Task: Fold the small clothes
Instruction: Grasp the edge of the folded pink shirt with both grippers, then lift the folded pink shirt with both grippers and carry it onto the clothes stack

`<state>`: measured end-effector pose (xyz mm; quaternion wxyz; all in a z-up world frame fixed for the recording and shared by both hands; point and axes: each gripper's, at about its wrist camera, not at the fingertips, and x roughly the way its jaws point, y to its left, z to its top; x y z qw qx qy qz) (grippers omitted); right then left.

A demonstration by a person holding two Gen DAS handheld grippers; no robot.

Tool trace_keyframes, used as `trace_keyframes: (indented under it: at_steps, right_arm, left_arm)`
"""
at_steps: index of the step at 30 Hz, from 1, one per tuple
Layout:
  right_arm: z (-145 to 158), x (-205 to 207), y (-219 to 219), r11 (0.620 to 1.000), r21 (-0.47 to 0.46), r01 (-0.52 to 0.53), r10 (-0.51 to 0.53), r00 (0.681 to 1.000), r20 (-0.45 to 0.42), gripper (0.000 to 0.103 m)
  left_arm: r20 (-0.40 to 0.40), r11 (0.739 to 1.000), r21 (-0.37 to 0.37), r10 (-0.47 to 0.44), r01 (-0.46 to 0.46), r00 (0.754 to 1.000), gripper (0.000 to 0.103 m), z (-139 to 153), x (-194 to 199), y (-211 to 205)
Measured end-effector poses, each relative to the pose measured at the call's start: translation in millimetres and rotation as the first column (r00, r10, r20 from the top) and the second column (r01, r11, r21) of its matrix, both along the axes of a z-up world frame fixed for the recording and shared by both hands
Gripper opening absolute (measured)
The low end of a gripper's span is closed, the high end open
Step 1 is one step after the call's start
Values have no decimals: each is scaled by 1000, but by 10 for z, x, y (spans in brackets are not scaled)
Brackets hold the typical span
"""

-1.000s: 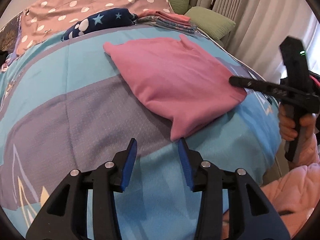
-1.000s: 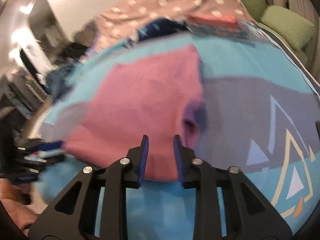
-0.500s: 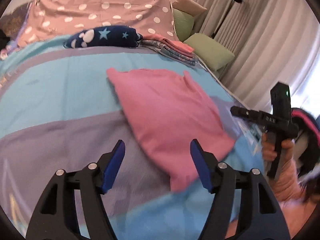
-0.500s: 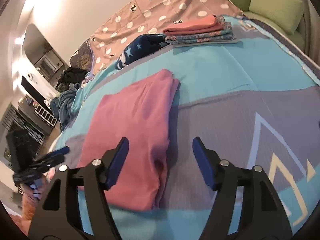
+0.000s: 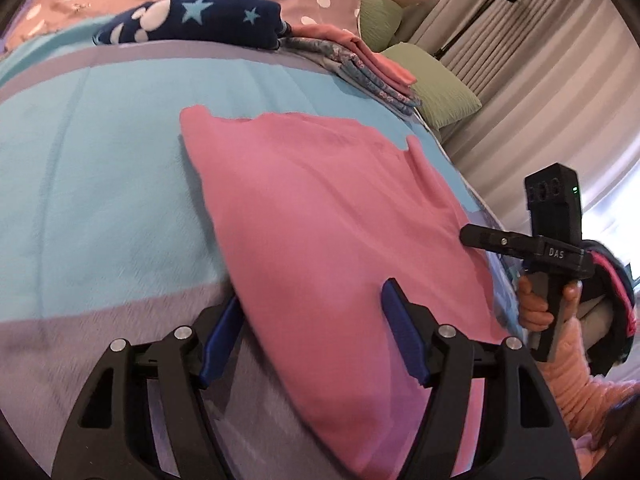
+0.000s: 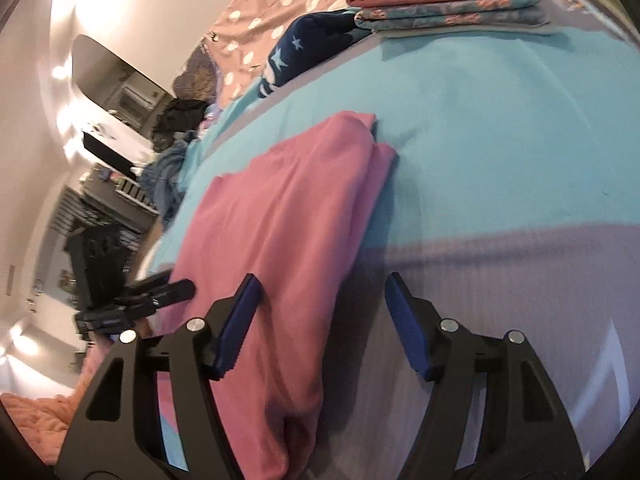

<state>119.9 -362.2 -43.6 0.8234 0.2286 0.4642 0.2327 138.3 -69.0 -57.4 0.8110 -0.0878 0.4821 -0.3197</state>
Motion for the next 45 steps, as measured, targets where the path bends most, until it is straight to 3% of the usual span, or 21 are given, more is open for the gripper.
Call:
trace_keyframes:
  at_steps: [5,8,11,17,31,36,40,42,43,45]
  right_arm:
    - [-112,298,-53,988,130,-83,86,996,-24,54]
    - [-183,447,-33,971,193,-141,152,987,-42,38]
    - [-205,554,15,960,218,-174,192,979,-62,34]
    - [-208,664,116,955,210,-208,227,971,-71,30]
    - [-171,604,104,967,163,-197,204,979,-26,28]
    - [-136,579,164,977,105,-184,185,983,2,26]
    - [-74,501,227,985,34,-169,168,985,32,25]
    - [-39,483,258,988,1,-154,154,987,38,24]
    - [3,460,288,989,-27,-144,146,988,50,23]
    - [131,368,337,989,-85,-125,132,987,93,21]
  left_arm:
    - [-36,998,-69,-15,13,999,70,-88,234,2]
    - [-52,994,-106,-32,27,998,70,-114,308,40]
    - [-64,991,-121,-60,52,996,70,-137,423,4]
    - [-23,989,-99,-109,107,994,70,-130,543,-128]
    - [0,987,-113,-112,112,994,70,-143,579,-110]
    - [-4,987,-113,-112,111,994,72,-144,596,-128]
    - [-1,978,-115,-178,177,984,91,-129,569,-203]
    - [8,977,-73,-200,200,980,93,-102,544,-265]
    - [14,981,-56,-185,185,983,90,-84,537,-281]
    - [45,992,-8,-122,123,991,65,-28,507,-294]
